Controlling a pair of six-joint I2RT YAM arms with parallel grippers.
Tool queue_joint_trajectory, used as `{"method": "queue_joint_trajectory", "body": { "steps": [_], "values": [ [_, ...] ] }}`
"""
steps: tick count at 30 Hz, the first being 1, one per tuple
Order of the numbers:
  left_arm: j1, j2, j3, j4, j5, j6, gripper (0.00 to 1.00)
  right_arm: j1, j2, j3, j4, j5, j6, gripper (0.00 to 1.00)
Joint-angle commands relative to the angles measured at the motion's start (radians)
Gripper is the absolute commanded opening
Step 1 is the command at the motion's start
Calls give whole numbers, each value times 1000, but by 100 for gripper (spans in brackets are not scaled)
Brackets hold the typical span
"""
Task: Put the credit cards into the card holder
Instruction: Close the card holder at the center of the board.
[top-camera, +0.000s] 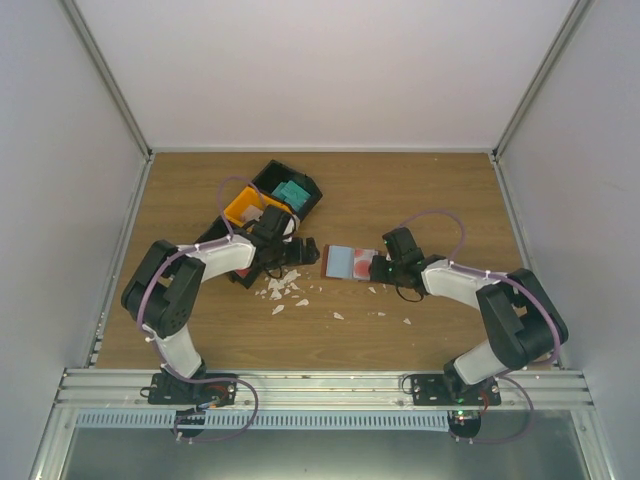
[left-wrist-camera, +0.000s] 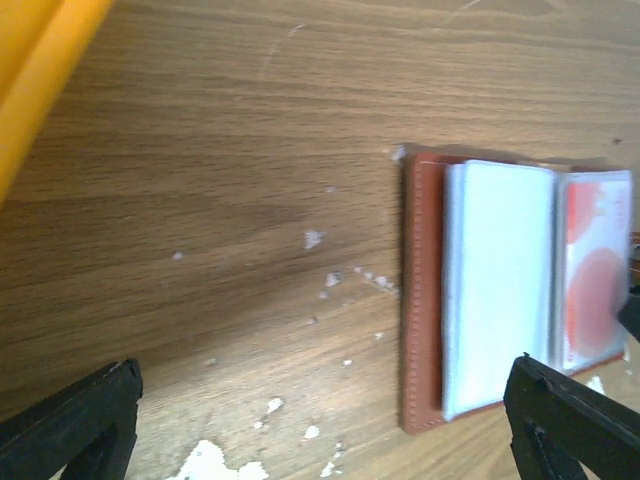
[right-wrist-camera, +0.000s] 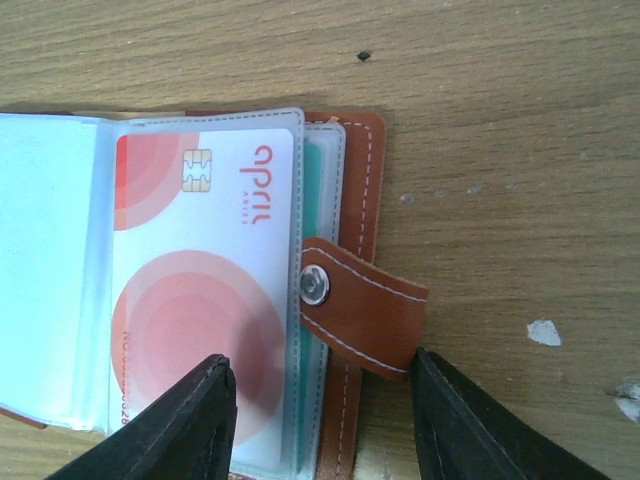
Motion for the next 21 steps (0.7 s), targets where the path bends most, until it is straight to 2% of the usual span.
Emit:
{"method": "queue_joint_trajectory", "body": {
  "steps": [1,10,21],
  "values": [
    [-11,-40,-26,106,100,50,99,-2,4,33,-30,50,-20,49],
    [-29,35,-11,202,267,34,98,-7,19,21,22,24,11,47],
    [-37,137,41,165,337,-5,75,-11,19,0,35,23,12,46]
  ]
}}
